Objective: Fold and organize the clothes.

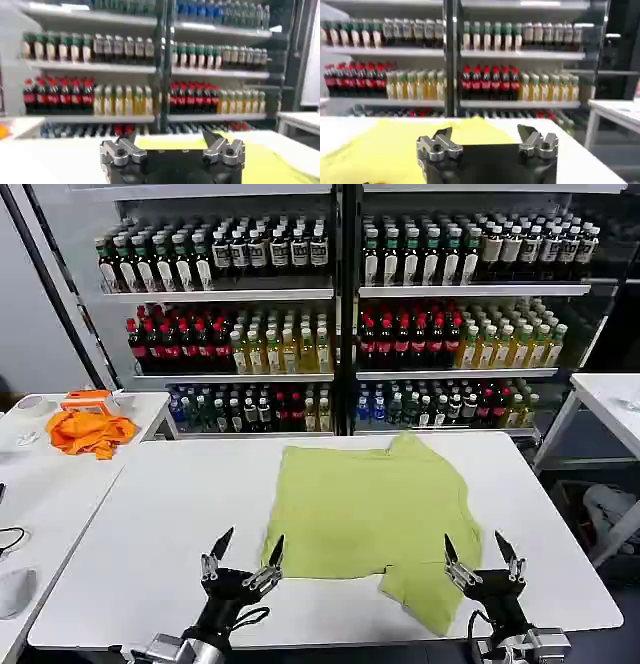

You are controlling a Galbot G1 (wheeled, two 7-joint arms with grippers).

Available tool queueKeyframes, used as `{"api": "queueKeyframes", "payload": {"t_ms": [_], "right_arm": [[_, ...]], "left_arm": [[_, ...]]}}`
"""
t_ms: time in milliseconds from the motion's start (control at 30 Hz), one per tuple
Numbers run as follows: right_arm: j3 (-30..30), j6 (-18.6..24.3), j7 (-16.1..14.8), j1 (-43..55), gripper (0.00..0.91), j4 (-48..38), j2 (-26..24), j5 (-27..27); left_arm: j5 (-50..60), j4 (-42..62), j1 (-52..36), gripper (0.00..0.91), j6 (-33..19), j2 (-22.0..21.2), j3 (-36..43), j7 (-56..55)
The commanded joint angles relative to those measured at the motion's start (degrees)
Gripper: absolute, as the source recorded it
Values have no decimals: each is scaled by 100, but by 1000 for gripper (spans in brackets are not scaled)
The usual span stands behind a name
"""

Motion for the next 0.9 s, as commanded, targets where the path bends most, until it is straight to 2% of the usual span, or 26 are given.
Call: {"api": "queueKeyframes", "payload": {"t_ms": [33,367,667,900], "right_arm": [[23,-445,66,-262,907,-117,15,72],[-483,-468,108,-326,907,-257,124,-266],[-830,-438,144,-179,907,-441,174,-412],[-989,-462,292,-117,907,-544,300,-427]], "left_arm": [[-594,545,-506,907,1300,249,121,-73],[-444,1289,-1190,907,1635,312,354,-499],[-328,1792,-1456,907,1647,342,377,-520],[-369,2020,-1579,907,1647,382,367,-510]]}}
